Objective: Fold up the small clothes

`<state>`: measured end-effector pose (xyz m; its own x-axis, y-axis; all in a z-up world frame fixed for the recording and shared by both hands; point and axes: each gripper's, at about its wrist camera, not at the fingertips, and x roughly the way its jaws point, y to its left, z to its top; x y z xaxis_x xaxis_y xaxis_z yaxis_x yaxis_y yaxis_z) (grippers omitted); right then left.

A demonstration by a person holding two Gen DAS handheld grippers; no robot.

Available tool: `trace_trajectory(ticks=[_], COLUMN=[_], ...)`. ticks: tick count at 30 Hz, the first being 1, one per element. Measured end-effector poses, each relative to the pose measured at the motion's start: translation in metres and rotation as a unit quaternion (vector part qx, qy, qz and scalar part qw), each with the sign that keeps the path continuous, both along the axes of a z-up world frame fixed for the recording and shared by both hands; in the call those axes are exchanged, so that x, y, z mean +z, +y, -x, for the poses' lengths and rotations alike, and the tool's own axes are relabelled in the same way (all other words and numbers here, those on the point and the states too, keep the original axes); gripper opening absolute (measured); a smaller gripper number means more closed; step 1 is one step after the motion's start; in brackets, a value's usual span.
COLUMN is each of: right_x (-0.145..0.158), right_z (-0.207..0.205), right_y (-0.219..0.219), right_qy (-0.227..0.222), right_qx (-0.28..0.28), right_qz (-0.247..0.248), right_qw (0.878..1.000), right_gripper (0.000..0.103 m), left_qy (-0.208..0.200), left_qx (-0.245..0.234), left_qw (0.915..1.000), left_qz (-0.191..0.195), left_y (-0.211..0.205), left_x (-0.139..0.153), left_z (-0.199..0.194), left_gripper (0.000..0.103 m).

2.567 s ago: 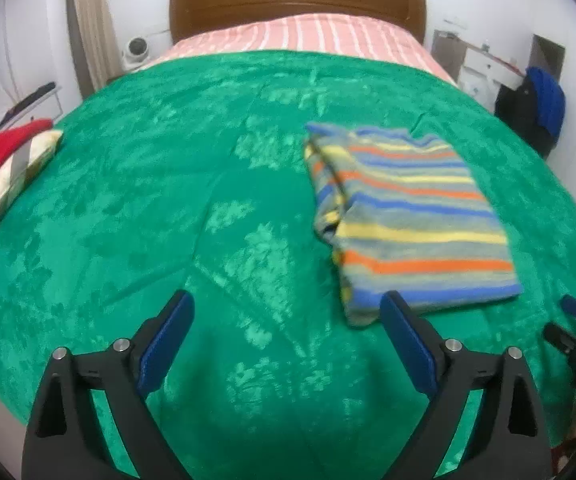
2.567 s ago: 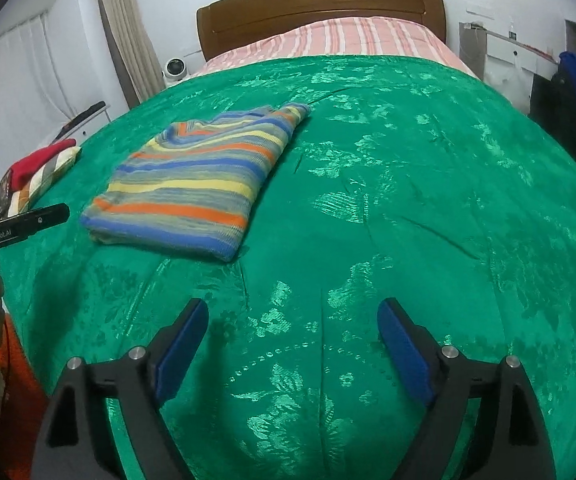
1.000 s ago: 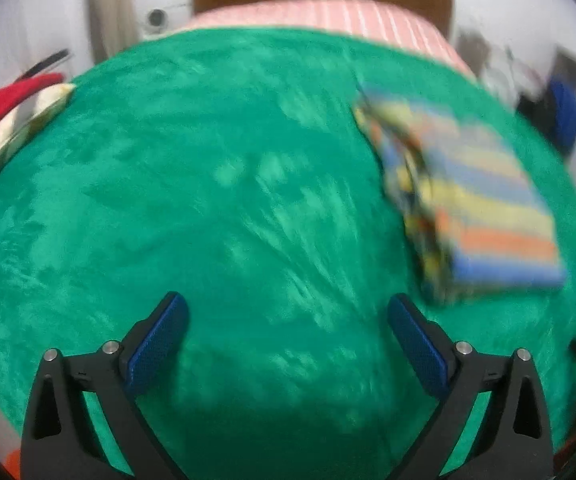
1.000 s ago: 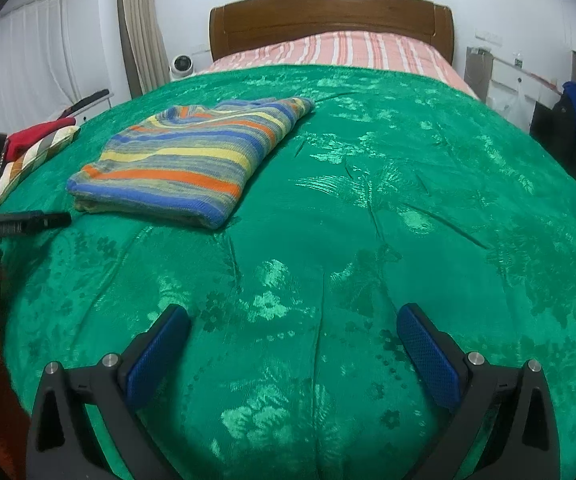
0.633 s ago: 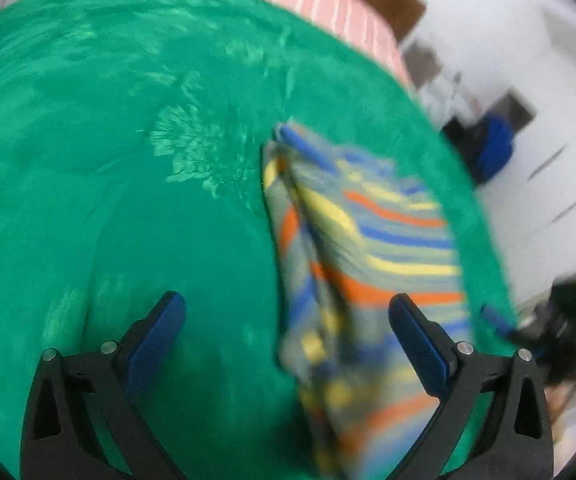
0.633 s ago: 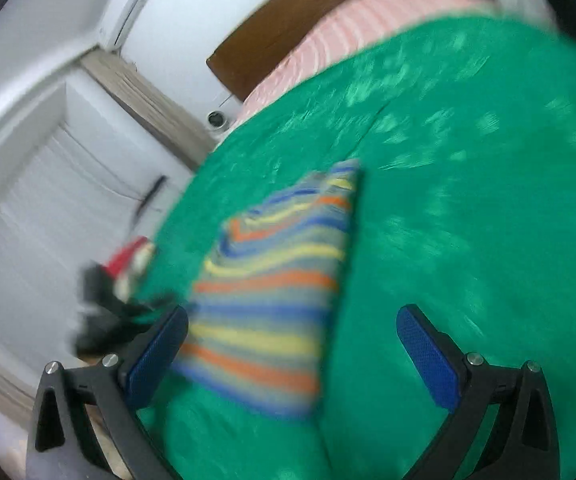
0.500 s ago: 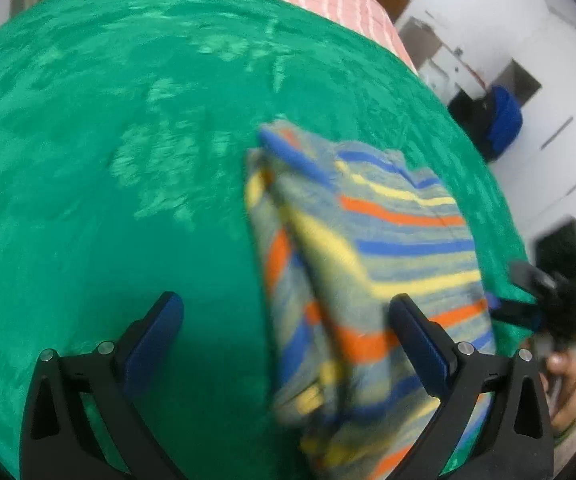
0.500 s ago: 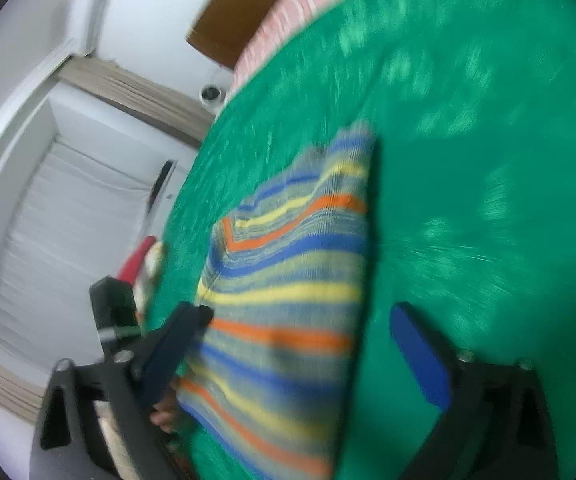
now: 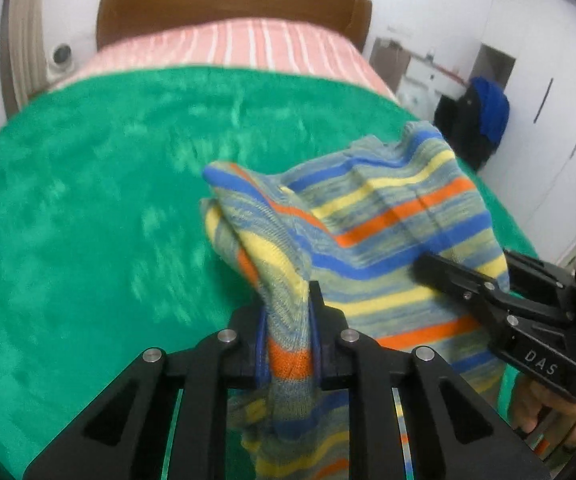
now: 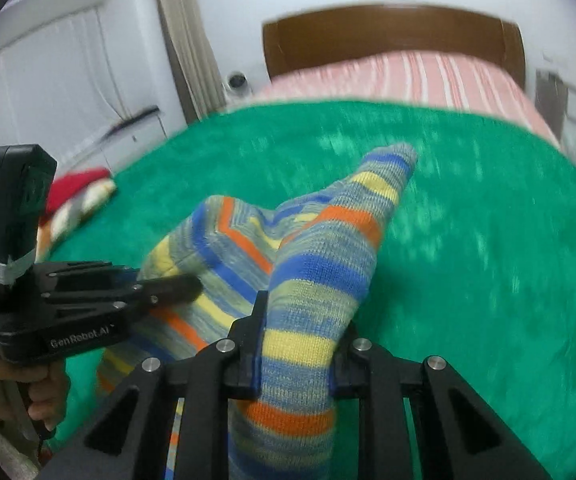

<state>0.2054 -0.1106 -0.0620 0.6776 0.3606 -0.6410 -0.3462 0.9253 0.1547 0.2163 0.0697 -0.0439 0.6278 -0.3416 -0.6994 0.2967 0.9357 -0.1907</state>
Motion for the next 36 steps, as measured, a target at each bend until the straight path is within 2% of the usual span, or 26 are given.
trace_trajectory(ticks=[1,2,3,4,5,6,8,10,13,15,18,19,20,22,23,24,27,29,30,33,34,36], right_x=[0.007,0.011,0.011,0.006,-0.004,-0.012,-0.020,-0.024,-0.018,0.001,0.037,0.048,0.057,0.062,0.061,0.060,0.064,0.069,0.070,0.063,0.060,0.059], right_z=[-0.003,-0.010,-0.019,-0.030,-0.041,-0.046,-0.034,-0.008,0.034,0.069,0.124,0.136,0.146,0.148,0.149,0.152,0.176,0.191,0.194,0.196,0.195,0.201], right_y=[-0.002,-0.005,-0.012,-0.019,-0.030,-0.041,-0.062,-0.076,-0.084,-0.096,-0.099,-0.104,-0.105,-0.107,-0.106,-0.103,-0.095,-0.093,-0.093,-0.091,-0.090,-0.089], right_qy=[-0.004,-0.004,0.005,0.023,0.055,0.066,0.057,0.045,0.017,-0.031,-0.128,-0.145,-0.145,-0.106,-0.085,-0.083,-0.130,-0.148,-0.141,-0.081,-0.072,-0.083], right_qx=[-0.001,-0.006,-0.017,-0.027,-0.058,-0.086,-0.130,-0.144,-0.151,-0.160,-0.201,-0.212,-0.205,-0.186,-0.178,-0.174,-0.190,-0.201,-0.200,-0.181,-0.181,-0.186], right_qz=[-0.006,-0.018,-0.034,-0.048,-0.048,-0.037,-0.010,0.016,0.073,0.088,0.075,0.071,0.055,0.031,0.028,0.033,0.062,0.055,0.046,0.039,0.041,0.043], right_qw=[1.000,1.000,0.999,0.998,0.996,0.993,0.990,0.988,0.986,0.983,0.968,0.964,0.966,0.976,0.980,0.981,0.971,0.967,0.969,0.979,0.980,0.978], right_gripper=[0.023,0.023,0.028,0.051,0.071,0.101,0.102,0.102,0.102,0.102,0.103,0.103,0.103,0.103,0.103,0.103,0.103,0.103,0.103,0.103,0.103,0.103], left_qy=[-0.001,0.008,0.019,0.028,0.025,0.019,0.006,-0.021,-0.108,-0.152,-0.171,-0.173,-0.174,-0.178,-0.177,-0.175,-0.157,-0.147,-0.143,-0.134,-0.133,-0.133], left_qx=[0.008,0.019,0.029,0.048,0.062,0.071,0.076,0.084,0.113,0.125,0.136,0.140,0.146,0.154,0.154,0.153,0.159,0.162,0.163,0.164,0.163,0.161], left_qw=[1.0000,0.9997,0.9991,0.9969,0.9946,0.9925,0.9915,0.9894,0.9763,0.9686,0.9646,0.9643,0.9637,0.9615,0.9616,0.9625,0.9655,0.9664,0.9671,0.9681,0.9682,0.9680], left_qz=[-0.003,-0.011,-0.024,-0.056,-0.080,-0.098,-0.105,-0.117,-0.150,-0.152,-0.148,-0.144,-0.141,-0.142,-0.142,-0.140,-0.134,-0.134,-0.133,-0.134,-0.136,-0.139], left_y=[0.002,0.004,0.007,0.010,0.013,0.019,0.023,0.027,0.020,0.009,-0.002,-0.004,-0.007,-0.013,-0.014,-0.015,-0.013,-0.013,-0.012,-0.011,-0.012,-0.013], left_x=[0.002,-0.002,-0.009,-0.022,-0.031,-0.037,-0.044,-0.042,-0.021,0.000,0.028,0.034,0.041,0.049,0.052,0.055,0.056,0.054,0.053,0.051,0.052,0.053], left_z=[-0.004,-0.011,-0.019,-0.025,-0.023,-0.014,0.006,0.035,0.078,0.102,0.122,0.128,0.132,0.145,0.154,0.158,0.172,0.178,0.179,0.185,0.188,0.192], left_gripper=[0.024,0.045,0.077,0.088,0.091,0.091,0.091,0.091,0.102,0.103,0.103,0.103,0.103,0.103,0.103,0.103,0.103,0.103,0.103,0.103,0.103,0.103])
